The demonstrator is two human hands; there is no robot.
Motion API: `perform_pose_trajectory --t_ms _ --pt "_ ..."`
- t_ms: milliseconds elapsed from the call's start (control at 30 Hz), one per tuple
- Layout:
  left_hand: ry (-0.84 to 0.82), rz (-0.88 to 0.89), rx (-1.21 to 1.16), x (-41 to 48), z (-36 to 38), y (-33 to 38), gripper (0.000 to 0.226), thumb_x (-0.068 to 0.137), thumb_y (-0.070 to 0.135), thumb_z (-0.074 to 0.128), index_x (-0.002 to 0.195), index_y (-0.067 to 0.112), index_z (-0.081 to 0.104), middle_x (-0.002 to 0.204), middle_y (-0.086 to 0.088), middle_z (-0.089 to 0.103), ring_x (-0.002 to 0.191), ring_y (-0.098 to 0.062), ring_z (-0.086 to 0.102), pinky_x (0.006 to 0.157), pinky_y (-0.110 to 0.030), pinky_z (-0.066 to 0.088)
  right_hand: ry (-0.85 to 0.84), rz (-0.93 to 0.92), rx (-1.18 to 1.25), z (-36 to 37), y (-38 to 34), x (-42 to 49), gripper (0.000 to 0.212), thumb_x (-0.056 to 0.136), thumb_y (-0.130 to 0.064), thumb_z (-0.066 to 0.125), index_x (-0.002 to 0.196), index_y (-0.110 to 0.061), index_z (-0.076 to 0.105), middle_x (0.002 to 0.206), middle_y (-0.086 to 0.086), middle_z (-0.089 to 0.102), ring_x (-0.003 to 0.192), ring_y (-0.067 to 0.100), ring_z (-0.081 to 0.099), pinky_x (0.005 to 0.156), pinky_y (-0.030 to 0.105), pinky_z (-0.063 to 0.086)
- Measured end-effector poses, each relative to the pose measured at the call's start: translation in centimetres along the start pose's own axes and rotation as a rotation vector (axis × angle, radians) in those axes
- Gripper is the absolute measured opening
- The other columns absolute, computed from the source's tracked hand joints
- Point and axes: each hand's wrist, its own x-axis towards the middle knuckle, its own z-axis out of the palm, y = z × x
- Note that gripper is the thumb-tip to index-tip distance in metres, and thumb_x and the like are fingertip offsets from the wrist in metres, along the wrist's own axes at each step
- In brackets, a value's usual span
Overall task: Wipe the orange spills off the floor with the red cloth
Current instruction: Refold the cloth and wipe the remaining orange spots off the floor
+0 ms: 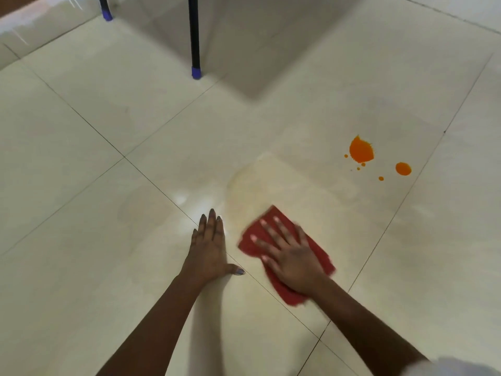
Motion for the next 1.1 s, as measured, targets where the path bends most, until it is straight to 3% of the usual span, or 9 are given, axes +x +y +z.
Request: perform_pose_trajectory --t_ms 100,200,300,400,500,667,833,1033,1100 --pt "0.001 -0.022 0.022 0.2 0.0 0.3 0.140 0.055 0.073 0.069 0.146 0.002 -0.012 0.153 -0.014 -0.026 0.142 -0.031 -0.021 0.116 -0.046 0.000 0.042 0.150 -0.020 -0.5 5.4 -2.1 0.049 0.092 -0.045 0.028 0.141 -0.039 0.029 0.152 0.001 0.029 0.141 0.023 0.018 0.107 0.057 0.025" --pt "-0.023 -0.064 0.019 0.5 -0.1 1.5 0.144 0.054 0.068 0.074 0.145 0.000 -0.014 0.153 -0.015 -0.027 0.142 -0.031 -0.022 0.116 -0.047 -0.001 -0.011 0.429 0.075 -2.6 7.2 2.9 0.051 0.096 -0.048 0.020 0.146 -0.039 0.016 0.158 -0.001 0.006 0.145 0.024 0.001 0.112 0.056 0.007" --pt "-0.020 -0.025 0.030 0.7 -0.3 2.9 0.147 0.050 0.066 0.077 0.145 0.001 -0.016 0.153 -0.012 -0.027 0.142 -0.028 -0.023 0.116 -0.046 -0.003 -0.072 0.289 0.112 -2.7 3.7 4.8 0.056 0.091 -0.051 0.008 0.146 -0.039 0.010 0.158 -0.001 -0.001 0.144 0.025 -0.007 0.111 0.054 -0.004" --pt "0.000 0.060 0.048 1.7 0.0 5.3 0.149 0.049 0.069 0.075 0.144 0.002 -0.018 0.154 -0.013 -0.026 0.142 -0.028 -0.023 0.116 -0.045 -0.005 -0.022 0.180 0.045 -1.0 3.3 -0.6 0.052 0.093 -0.048 0.016 0.144 -0.039 0.022 0.155 -0.001 0.018 0.143 0.027 0.010 0.110 0.055 0.008" --pt "0.032 0.164 0.091 3.1 -0.2 8.7 0.146 0.051 0.072 0.072 0.145 0.003 -0.015 0.154 -0.011 -0.026 0.141 -0.027 -0.024 0.114 -0.042 -0.010 0.049 0.483 0.086 -1.0 7.5 -4.6 0.052 0.093 -0.048 0.018 0.143 -0.038 0.027 0.153 -0.002 0.024 0.142 0.025 0.017 0.109 0.054 0.018" --pt "0.044 0.270 0.105 6.3 -0.4 15.0 0.136 0.058 0.070 0.069 0.147 0.009 -0.013 0.154 -0.009 -0.026 0.142 -0.025 -0.023 0.115 -0.042 -0.008 0.054 0.785 0.148 -2.2 12.7 -4.9 0.065 0.083 -0.056 -0.005 0.146 -0.041 0.003 0.158 -0.006 -0.004 0.144 0.018 -0.009 0.113 0.050 -0.001" --pt "0.001 0.243 0.148 7.9 0.4 16.5 0.133 0.061 0.065 0.071 0.147 0.009 -0.013 0.149 -0.007 -0.035 0.141 -0.027 -0.025 0.115 -0.045 -0.005 0.113 1.034 0.207 -2.9 16.7 -3.9 0.053 0.098 -0.047 0.017 0.147 -0.036 0.003 0.158 0.002 -0.005 0.144 0.021 -0.011 0.113 0.051 0.000" --pt "-0.024 0.246 0.164 8.5 1.0 16.0 0.133 0.062 0.069 0.066 0.146 0.010 -0.017 0.137 -0.004 -0.044 0.139 -0.026 -0.029 0.114 -0.044 -0.009 0.171 1.208 0.323 -5.1 23.1 1.7 0.052 0.099 -0.043 0.017 0.148 -0.033 0.002 0.158 0.002 -0.008 0.144 0.022 -0.011 0.113 0.054 -0.002" --pt "-0.037 0.239 0.178 8.5 0.9 16.1 0.132 0.063 0.070 0.064 0.145 0.010 -0.019 0.138 -0.004 -0.045 0.138 -0.026 -0.031 0.114 -0.044 -0.011 0.144 1.158 0.327 -5.8 23.9 5.3 0.052 0.099 -0.043 0.018 0.148 -0.034 0.004 0.158 0.002 -0.007 0.144 0.022 -0.011 0.113 0.054 -0.003"
